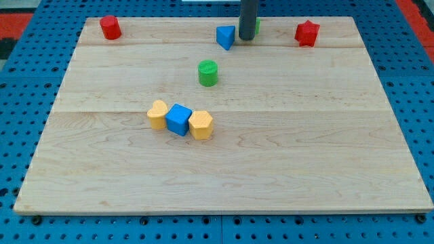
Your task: Push the green star at the top center
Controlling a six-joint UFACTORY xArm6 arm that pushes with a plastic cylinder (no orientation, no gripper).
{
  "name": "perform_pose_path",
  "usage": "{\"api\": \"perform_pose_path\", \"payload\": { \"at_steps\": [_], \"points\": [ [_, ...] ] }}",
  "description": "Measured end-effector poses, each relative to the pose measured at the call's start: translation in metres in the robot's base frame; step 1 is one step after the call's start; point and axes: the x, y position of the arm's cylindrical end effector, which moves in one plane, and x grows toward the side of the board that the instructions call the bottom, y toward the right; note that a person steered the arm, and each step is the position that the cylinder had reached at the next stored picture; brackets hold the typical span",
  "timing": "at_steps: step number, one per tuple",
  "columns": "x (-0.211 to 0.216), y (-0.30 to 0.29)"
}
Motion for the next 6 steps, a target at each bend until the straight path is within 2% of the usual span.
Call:
{"api": "perform_pose_path", "payload": {
  "at_steps": [1,2,3,4,5,6],
  "points": [
    [0.004,0.055],
    [-0.037,0.108],
    [-0.040,0.081],
    [-0.040,-0.012],
    [-0.023,-0.032],
    [-0.005,-0.014]
  ]
}}
